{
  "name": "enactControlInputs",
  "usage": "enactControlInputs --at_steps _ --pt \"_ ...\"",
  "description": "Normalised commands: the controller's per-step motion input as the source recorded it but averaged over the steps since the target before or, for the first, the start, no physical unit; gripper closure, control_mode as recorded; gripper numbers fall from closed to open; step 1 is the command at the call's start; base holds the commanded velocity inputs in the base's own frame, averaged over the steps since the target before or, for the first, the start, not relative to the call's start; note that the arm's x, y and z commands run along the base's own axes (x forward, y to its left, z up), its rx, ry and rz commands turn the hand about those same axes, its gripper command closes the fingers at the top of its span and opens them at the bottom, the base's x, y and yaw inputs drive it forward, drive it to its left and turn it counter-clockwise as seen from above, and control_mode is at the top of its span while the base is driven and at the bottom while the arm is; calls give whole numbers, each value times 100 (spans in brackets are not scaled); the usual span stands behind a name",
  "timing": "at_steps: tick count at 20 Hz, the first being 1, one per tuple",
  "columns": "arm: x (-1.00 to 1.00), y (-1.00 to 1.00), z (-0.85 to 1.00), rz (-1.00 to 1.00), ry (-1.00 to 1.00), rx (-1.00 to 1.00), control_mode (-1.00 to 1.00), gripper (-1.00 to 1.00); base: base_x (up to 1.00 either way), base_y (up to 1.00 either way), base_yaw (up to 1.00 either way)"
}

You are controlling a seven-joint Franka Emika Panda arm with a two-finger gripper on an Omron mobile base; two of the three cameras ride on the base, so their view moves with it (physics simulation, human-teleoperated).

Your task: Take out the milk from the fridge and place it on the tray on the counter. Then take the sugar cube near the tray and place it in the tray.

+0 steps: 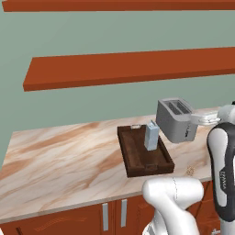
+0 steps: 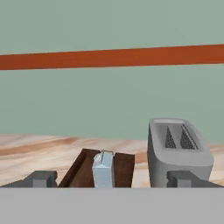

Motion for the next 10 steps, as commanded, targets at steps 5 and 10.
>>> enactControlInputs --at_steps 5,10 --pt "-75 -23 46 -2 23 -1 -100 -100 0 0 0" --pt "-47 0 5 -7 55 -3 -100 -100 0 0 0"
